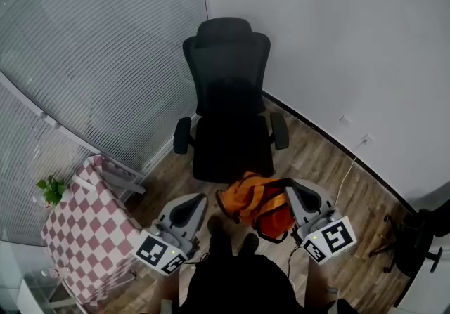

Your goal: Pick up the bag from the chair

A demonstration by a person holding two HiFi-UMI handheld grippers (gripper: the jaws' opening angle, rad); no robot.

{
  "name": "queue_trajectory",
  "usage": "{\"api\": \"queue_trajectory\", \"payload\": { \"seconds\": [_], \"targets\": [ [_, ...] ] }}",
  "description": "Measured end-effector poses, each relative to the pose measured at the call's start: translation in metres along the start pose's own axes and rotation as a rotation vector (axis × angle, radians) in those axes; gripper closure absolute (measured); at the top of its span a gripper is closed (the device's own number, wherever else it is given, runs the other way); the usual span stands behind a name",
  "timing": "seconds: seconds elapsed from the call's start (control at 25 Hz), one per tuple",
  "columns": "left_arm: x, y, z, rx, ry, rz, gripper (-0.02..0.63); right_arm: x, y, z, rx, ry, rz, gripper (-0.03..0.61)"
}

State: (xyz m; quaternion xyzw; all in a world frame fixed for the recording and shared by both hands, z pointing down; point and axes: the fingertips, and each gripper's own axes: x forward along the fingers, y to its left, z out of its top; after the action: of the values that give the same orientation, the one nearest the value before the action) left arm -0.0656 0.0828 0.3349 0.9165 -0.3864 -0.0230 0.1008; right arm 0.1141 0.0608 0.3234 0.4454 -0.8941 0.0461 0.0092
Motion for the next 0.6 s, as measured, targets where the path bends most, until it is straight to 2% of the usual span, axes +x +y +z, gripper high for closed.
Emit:
{"api": "queue_trajectory", "payload": {
  "seconds": [0.6],
  "targets": [
    [-0.015,-0.005,-0.013,-0.019,0.015,0.031,0.580,-0.001,0.018,-0.002,0.015,0.012,0.065,0.554]
  ]
}}
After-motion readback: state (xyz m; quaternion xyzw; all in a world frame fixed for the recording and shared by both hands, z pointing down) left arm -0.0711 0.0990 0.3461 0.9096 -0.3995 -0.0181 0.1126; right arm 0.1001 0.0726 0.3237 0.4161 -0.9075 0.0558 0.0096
